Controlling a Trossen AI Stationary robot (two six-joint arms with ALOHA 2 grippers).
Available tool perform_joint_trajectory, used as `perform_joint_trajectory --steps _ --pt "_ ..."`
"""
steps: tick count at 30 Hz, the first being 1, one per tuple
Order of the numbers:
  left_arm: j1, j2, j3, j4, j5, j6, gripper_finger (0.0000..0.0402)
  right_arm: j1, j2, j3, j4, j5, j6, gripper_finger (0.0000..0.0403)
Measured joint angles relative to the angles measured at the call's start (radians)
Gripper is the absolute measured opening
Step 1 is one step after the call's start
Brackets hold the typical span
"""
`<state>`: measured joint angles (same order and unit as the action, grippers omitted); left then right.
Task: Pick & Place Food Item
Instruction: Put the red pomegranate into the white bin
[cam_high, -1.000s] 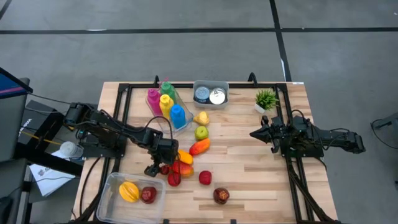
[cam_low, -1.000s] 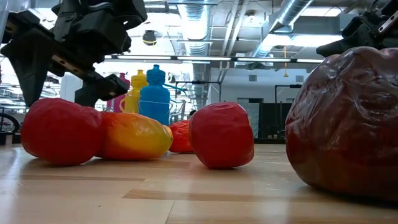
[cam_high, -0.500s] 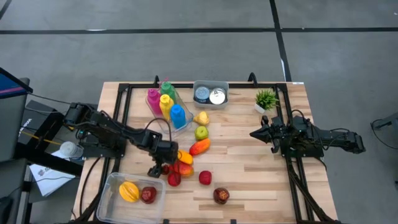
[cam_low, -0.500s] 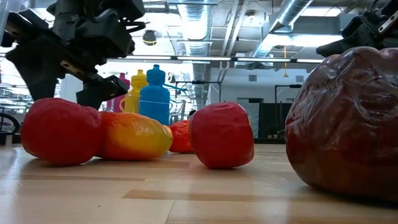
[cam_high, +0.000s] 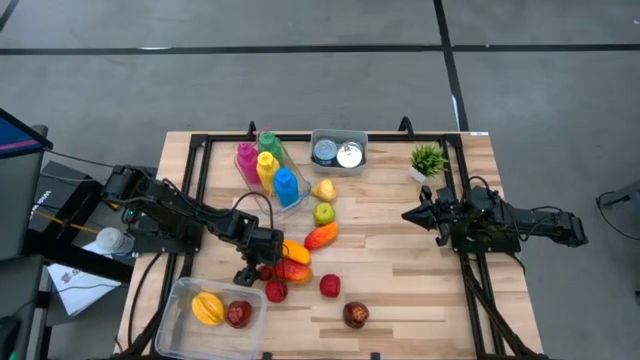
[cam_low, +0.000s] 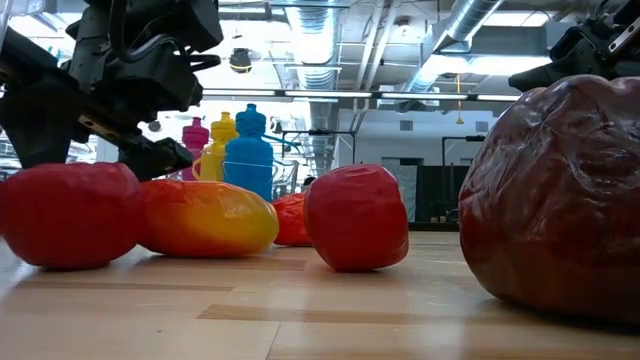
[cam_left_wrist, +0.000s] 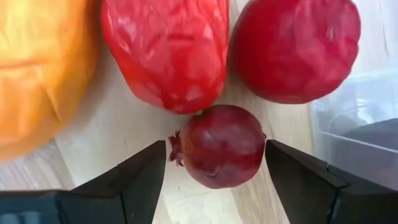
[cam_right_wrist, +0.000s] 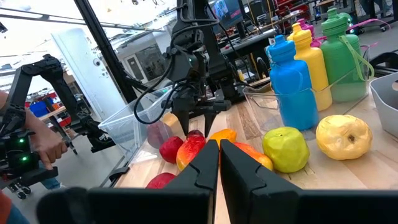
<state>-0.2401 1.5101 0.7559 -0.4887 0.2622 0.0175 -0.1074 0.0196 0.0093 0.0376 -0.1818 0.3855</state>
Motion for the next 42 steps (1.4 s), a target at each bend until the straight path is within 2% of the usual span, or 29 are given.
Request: perform_joint_trajectory --steps 4,13,26,37,42 --pt "0.0 0.0 0.0 0.022 -0.004 0.0 0.0261 0.0 0.0 0.0 0.0 0.0 0.0 0.0012" --pt "0.0 0.0 0.0 0.071 -0.008 0.0 0.0223 0.0 0.0 0.0 0.0 0.0 0.0 0.0012" --pt "-0.002 0.047 0.0 0.053 -0.001 0.003 0.0243 0.0 0.0 0.0 0.0 0.0 0.0 0.0012" --pt "0.006 0.061 0.0 0.016 -0.017 0.001 0.0209 0.0 0.0 0.0 0.0 0.0 0.0 0.0012" --pt "0.006 0.044 0.001 0.001 -0.062 0.0 0.0202 0.0 0.0 0.0 0.0 0.0 0.0 0.0012"
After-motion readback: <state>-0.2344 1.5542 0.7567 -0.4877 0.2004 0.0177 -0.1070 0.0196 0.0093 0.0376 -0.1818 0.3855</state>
